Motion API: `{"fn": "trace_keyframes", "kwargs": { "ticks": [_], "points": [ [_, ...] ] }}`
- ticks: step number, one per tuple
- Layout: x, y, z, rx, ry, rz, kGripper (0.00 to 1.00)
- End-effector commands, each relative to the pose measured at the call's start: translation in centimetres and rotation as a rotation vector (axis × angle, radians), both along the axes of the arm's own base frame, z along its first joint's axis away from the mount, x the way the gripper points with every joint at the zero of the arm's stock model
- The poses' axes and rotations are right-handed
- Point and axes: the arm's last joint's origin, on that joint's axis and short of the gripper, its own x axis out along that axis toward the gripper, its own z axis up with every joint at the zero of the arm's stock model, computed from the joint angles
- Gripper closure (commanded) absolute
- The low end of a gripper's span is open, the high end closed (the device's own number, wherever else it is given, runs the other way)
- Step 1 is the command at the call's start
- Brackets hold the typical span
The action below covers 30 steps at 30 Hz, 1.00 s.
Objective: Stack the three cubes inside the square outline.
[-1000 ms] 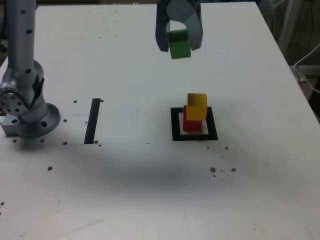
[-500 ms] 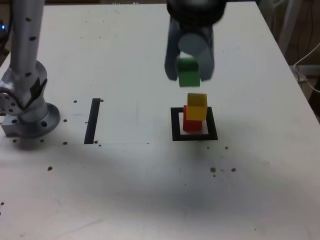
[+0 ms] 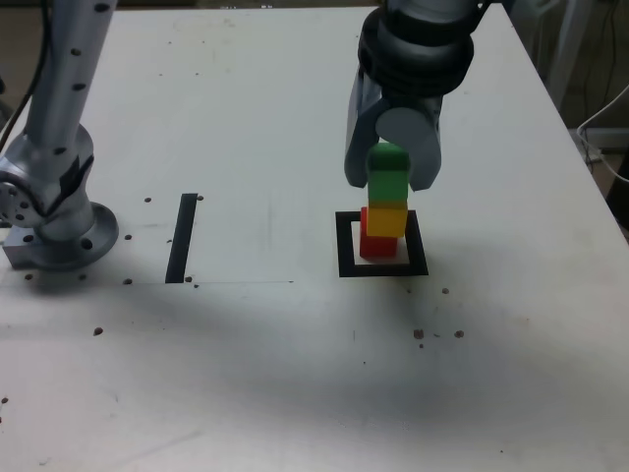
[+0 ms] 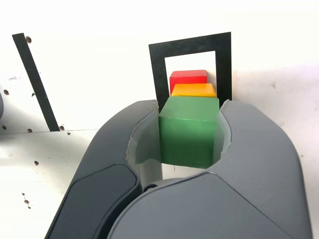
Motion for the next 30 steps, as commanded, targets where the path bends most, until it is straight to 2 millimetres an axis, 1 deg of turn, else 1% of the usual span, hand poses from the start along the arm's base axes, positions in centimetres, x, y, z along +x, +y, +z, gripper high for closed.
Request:
{"fn": "trace_keyframes", "kwargs": {
  "ticks": [1, 7, 14, 22, 30],
  "points": [
    [-0.28, 0.0, -0.32, 0.005, 0.042, 0.002, 0.83],
    [-0.37, -0.06, -0.57, -0.007, 0.055, 0.005, 0.81],
    [-0.36, -0.02, -0.45, -0.001, 0.048, 0.003, 0.76],
    [-0.41, 0.03, -0.36, 0.006, 0.043, -0.001, 0.67],
    [-0.38, 0.02, -0.34, 0.003, 0.039, -0.004, 0.54]
  ]
}}
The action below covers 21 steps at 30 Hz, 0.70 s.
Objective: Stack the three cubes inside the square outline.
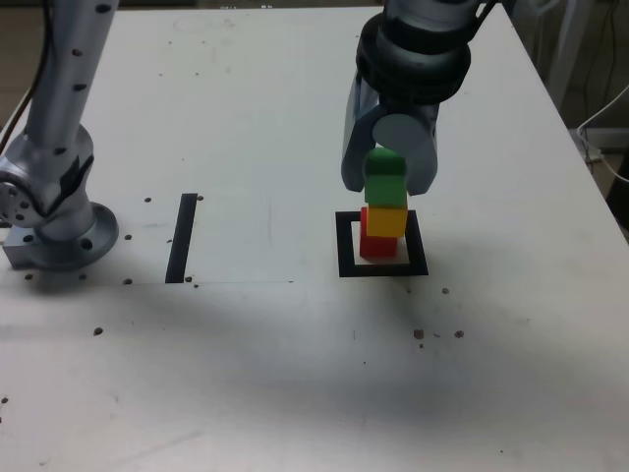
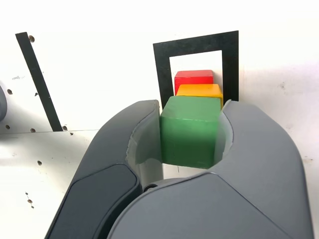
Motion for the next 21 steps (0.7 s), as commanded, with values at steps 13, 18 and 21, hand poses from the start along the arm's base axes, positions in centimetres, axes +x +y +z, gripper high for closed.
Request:
{"fn": "trace_keyframes", "kwargs": {
  "ticks": [13, 18, 21],
  "points": [
    [-0.46, -0.01, -0.45, -0.005, 0.043, 0.0, 0.13],
    [-0.64, 0.03, -0.53, -0.001, 0.049, 0.007, 0.01],
    [-0.73, 0.06, -0.27, -0.001, 0.042, 0.005, 0.01]
  ]
}}
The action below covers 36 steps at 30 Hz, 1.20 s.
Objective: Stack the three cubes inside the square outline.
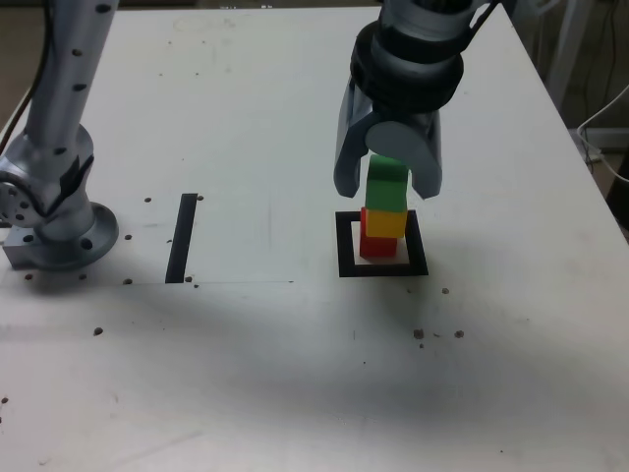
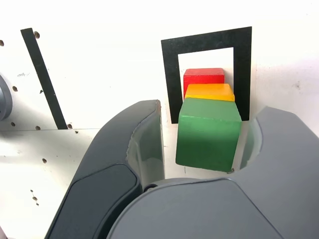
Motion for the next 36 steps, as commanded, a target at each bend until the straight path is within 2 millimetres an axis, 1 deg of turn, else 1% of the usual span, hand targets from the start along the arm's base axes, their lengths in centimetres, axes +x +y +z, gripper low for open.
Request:
{"fn": "trace_keyframes", "kwargs": {
  "ticks": [1, 17, 25, 28, 31, 34, 36],
  "points": [
    [-0.5, 0.1, 0.5, 0.004, 0.011, -0.002, 0.01],
    [-1.2, 0.2, 1.0, -0.012, 0.01, -0.004, 0.01],
    [-2.3, 0.3, 2.1, -0.041, -0.006, -0.009, 0.01],
    [-3.1, 0.4, 2.8, -0.061, -0.016, -0.006, 0.01],
    [-4.2, 0.7, 3.8, -0.088, -0.029, -0.004, 0.01],
    [-5.9, 1.3, 5.1, -0.112, -0.052, -0.006, 0.01],
    [-7.7, 1.9, 6.4, -0.126, -0.075, -0.009, 0.01]
  ]
}}
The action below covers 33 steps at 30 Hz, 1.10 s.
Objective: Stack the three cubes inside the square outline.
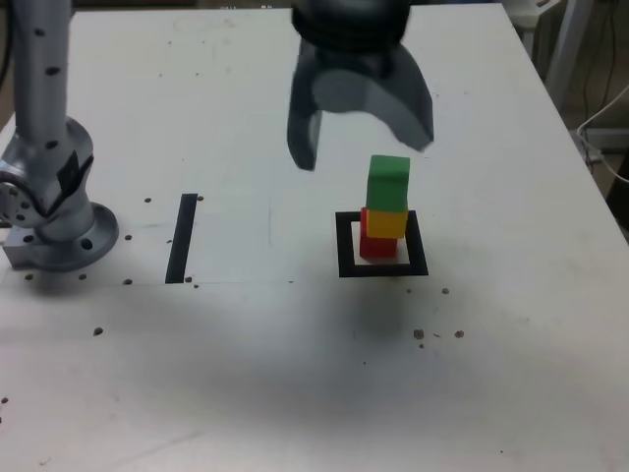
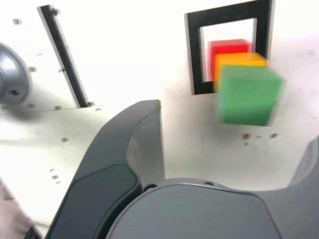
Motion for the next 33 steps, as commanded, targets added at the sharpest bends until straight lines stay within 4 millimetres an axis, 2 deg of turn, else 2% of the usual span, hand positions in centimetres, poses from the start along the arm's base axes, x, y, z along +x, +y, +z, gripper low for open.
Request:
{"fn": "trace_keyframes", "kwargs": {
  "ticks": [1, 5, 8, 14, 20, 26, 33],
  "points": [
    [-2.8, 0.9, 1.8, -0.013, -0.009, -0.001, 0.01],
    [-6.2, 2.6, 2.6, -0.031, -0.014, 0.018, 0.01],
    [-8.6, 4.2, 1.8, -0.033, 0.017, 0.043, 0.01],
    [-12.7, 6.9, -1.4, -0.02, 0.092, 0.08, 0.01],
    [-16.3, 7.6, -5.8, -0.042, 0.166, 0.098, 0.01],
    [-18.1, 7.4, -9.3, -0.056, 0.228, 0.097, 0.01],
    [-19.3, 7.0, -11.5, -0.062, 0.264, 0.072, 0.01]
  ]
}}
